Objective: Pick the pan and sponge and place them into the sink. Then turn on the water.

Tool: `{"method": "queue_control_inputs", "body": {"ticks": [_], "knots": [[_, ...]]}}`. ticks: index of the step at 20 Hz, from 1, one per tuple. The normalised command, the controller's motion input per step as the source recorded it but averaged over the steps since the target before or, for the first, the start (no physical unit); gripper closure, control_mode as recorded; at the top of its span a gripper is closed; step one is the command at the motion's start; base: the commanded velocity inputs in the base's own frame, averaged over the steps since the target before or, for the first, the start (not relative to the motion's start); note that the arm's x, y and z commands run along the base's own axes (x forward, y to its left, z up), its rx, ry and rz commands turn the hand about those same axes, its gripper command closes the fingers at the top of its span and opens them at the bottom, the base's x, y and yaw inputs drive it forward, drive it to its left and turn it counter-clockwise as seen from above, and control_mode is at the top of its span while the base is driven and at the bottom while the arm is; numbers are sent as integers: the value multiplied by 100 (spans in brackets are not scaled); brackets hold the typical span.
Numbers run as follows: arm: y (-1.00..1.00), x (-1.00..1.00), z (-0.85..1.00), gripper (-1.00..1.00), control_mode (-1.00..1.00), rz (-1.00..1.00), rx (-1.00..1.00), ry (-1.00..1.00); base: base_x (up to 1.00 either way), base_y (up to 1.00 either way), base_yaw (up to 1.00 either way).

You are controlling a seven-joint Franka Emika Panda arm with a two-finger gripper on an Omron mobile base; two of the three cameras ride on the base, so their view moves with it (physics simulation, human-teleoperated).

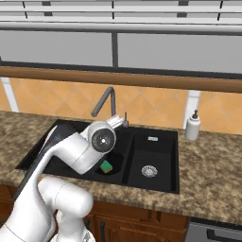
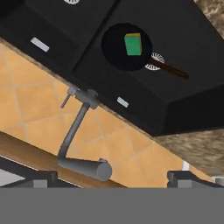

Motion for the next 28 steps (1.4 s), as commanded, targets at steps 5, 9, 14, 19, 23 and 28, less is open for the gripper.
{"method": "queue_control_inputs", "body": {"ticks": [5,9,14,19,23,28], "knots": [[-58,3,0,-100,-100,0,27,-2,0,0,0],[-34,33,0,-100,-100,0,25,0,0,0,0],[-19,42,0,-100,-100,0,23,6,0,0,0],[-5,39,-5,-100,-100,0,18,13,0,0,0],[0,43,-26,-100,-100,0,14,9,0,0,0],[0,45,-45,-100,-100,0,8,0,0,0,0]]}}
